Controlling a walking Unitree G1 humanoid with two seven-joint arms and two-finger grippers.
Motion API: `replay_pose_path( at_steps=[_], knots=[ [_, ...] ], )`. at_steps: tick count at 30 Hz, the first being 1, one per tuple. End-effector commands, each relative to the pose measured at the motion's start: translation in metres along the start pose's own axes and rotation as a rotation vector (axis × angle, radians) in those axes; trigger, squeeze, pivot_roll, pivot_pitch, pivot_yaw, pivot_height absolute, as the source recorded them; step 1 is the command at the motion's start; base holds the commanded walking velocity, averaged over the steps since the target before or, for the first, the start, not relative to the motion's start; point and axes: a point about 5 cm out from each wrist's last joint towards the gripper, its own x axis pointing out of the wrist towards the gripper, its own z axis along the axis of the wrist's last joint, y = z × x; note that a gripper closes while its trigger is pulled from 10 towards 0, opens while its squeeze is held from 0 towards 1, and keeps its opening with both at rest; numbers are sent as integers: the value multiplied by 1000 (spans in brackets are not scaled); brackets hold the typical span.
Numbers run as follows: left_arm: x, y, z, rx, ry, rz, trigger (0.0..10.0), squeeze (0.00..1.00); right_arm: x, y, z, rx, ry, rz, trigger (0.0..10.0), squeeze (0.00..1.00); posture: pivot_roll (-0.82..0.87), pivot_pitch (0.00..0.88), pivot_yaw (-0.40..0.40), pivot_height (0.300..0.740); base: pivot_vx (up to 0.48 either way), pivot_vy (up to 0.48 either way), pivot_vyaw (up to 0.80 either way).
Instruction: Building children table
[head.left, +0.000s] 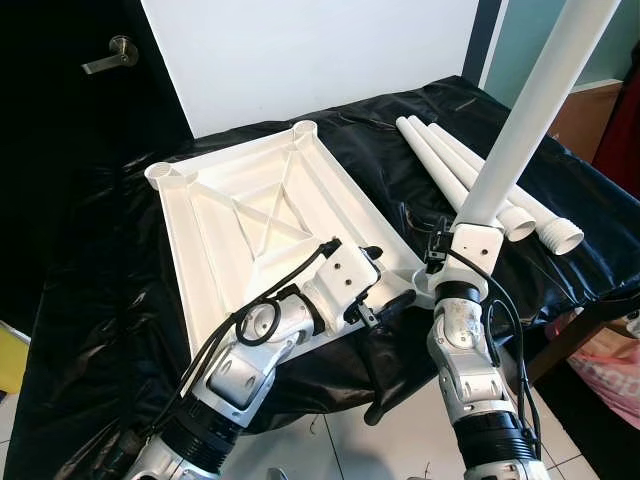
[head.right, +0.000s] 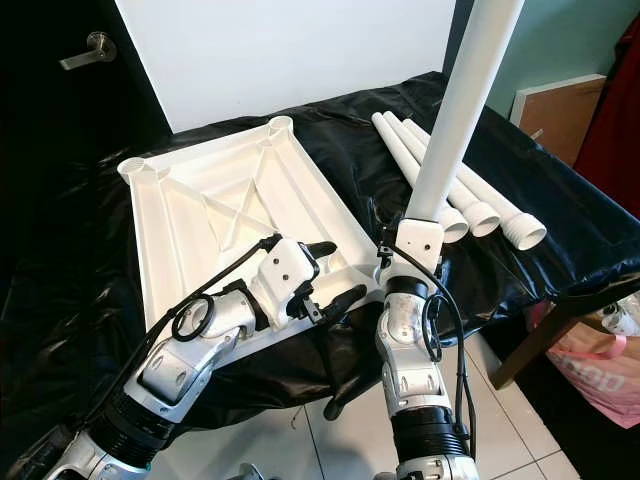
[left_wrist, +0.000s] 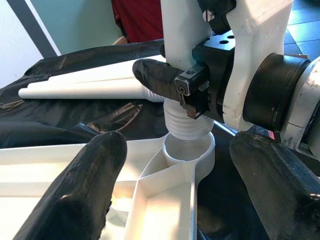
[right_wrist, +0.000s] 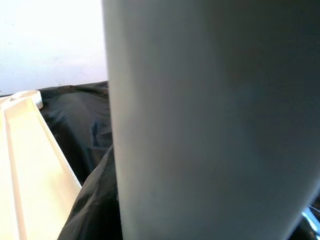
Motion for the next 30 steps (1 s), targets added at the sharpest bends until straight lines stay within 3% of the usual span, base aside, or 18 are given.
replay_pose_path(
  at_steps=[1,9,22,29,30],
  knots=[
    [0,-1,-1,19,11,-42,10000,0,-3,3,-5,2,19,31,10000,0,-127,0,55,740,0,0,0],
    [1,0,-1,18,13,-37,10000,0,0,-3,-27,15,105,251,10000,0,-131,0,57,740,0,0,0],
    [0,2,-1,20,14,-29,10000,0,11,-8,-26,17,104,439,10000,0,-128,0,58,740,0,0,0],
    [-1,4,0,21,15,-22,10000,0,10,-28,-38,-26,157,741,10000,0,-130,6,69,740,0,0,0],
    [-1,4,0,21,15,-22,10000,0,10,-28,-38,-26,157,741,10000,0,-130,6,69,740,0,0,0]
  ],
)
